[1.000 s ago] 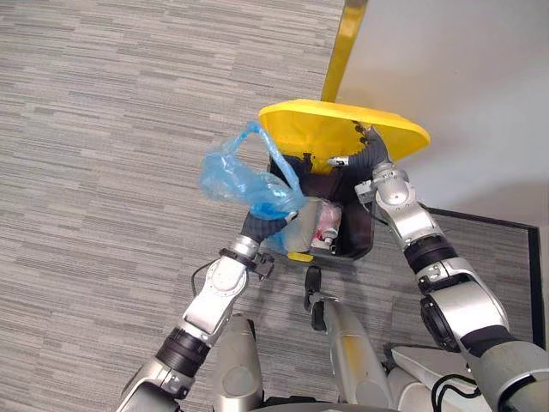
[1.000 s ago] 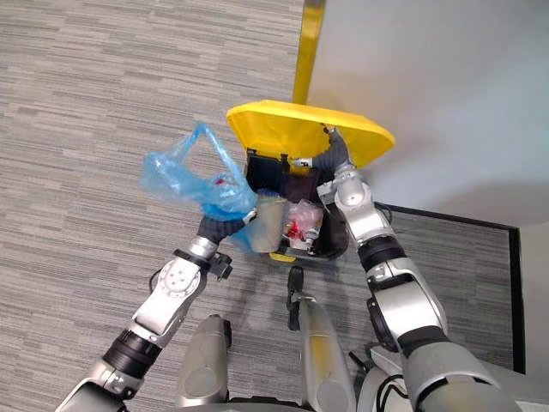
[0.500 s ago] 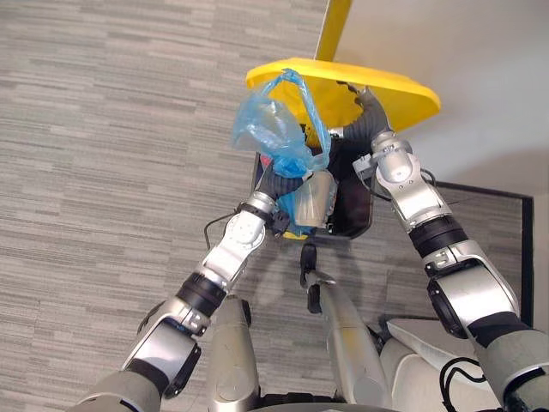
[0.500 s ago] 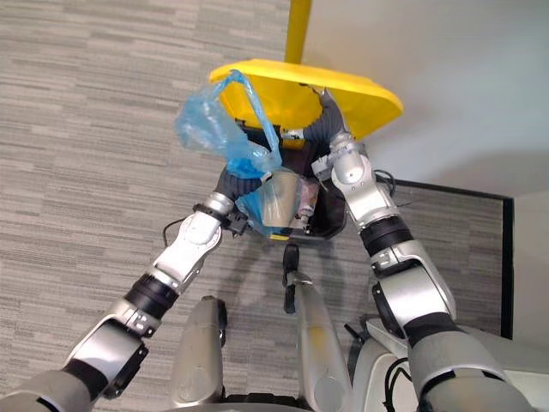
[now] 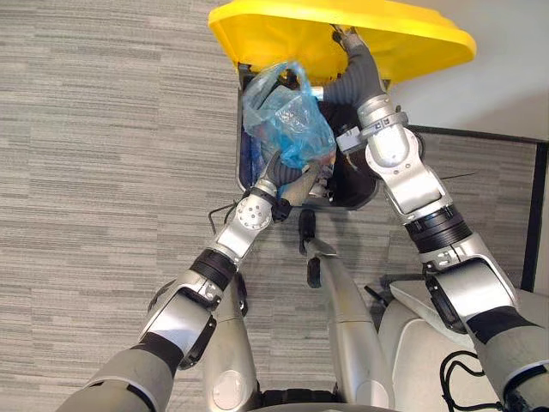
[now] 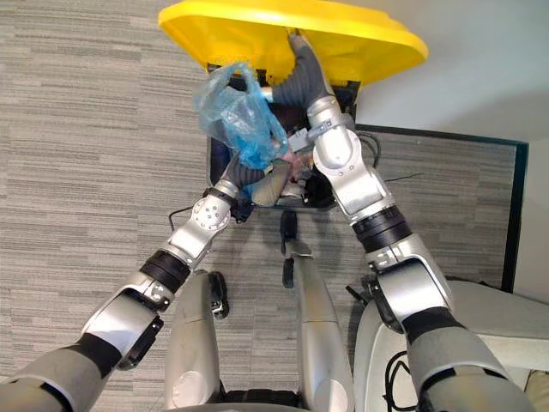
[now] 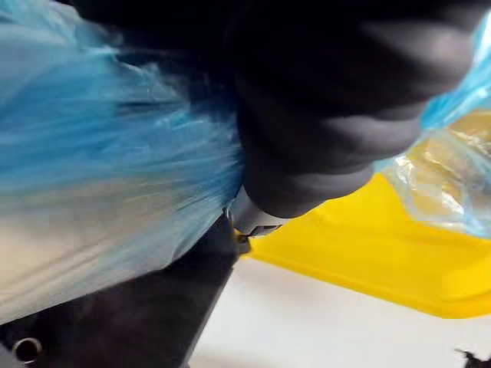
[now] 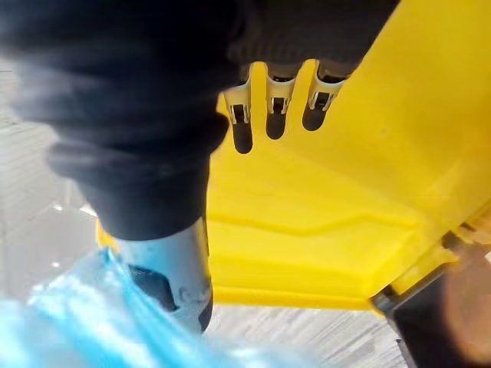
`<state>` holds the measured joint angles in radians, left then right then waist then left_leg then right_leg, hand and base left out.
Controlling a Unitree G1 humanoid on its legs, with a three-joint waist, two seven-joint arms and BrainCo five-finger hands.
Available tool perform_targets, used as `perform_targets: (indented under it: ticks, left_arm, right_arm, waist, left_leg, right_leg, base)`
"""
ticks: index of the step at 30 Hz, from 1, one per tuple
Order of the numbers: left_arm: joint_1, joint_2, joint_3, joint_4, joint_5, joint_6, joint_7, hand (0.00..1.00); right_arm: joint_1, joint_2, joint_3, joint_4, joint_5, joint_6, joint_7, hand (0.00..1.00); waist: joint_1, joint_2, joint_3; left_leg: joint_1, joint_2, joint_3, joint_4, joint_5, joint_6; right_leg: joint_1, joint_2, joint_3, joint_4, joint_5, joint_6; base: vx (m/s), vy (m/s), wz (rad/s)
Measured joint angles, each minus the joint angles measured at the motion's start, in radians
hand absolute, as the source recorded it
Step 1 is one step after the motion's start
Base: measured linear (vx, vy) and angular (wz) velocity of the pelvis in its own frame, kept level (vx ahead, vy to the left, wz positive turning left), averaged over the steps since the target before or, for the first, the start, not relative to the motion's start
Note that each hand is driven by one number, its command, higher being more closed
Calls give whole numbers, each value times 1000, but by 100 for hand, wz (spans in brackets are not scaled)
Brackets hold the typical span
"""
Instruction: Gather rubbish on tea table into small bin, then transfer packed bag to large trash can.
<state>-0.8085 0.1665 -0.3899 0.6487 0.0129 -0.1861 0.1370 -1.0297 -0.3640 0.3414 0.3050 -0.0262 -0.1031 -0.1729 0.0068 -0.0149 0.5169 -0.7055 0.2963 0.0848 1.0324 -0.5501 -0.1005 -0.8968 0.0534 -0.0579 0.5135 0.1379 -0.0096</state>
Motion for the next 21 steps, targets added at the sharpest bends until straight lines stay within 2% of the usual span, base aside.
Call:
perform_targets:
  ticks: [4, 5, 10, 21]
  left_arm:
    - [-27, -10, 63, 57, 33, 23, 19, 100]
    - [-36, -16, 85, 72, 49, 33, 22, 0]
    - [-39, -43, 155, 72, 116, 61, 45, 0]
    - [-36, -76, 167, 72, 219, 99, 40, 0]
  right_arm:
    - [-31, 16, 21, -53, 27, -9, -1, 0]
    - [-31, 24, 21, -57, 28, -13, -1, 0]
    - [-31, 34, 32, -57, 28, -26, -1, 0]
    - [-15, 44, 64, -58, 17, -31, 1, 0]
  waist:
    - [-19, 0, 1]
    - [-21, 1, 1]
    - [-22, 1, 1]
    - [-21, 1, 1]
  left_leg:
    - [-61, 2, 1, 34, -11, 8]
    - [-68, 2, 2, 35, -12, 8]
    - [-69, 6, 4, 35, -16, 8]
    - [-71, 7, 2, 35, -16, 9]
  right_leg:
    - [-62, 0, 4, 25, 0, 1]
    - [-70, 0, 4, 26, 0, 1]
    - [-73, 4, 5, 26, 0, 1]
    - [-73, 4, 5, 25, 0, 1]
  base:
    - [-18, -16, -7]
    - [-1, -16, -5]
    - [8, -11, -2]
    - [0, 0, 0]
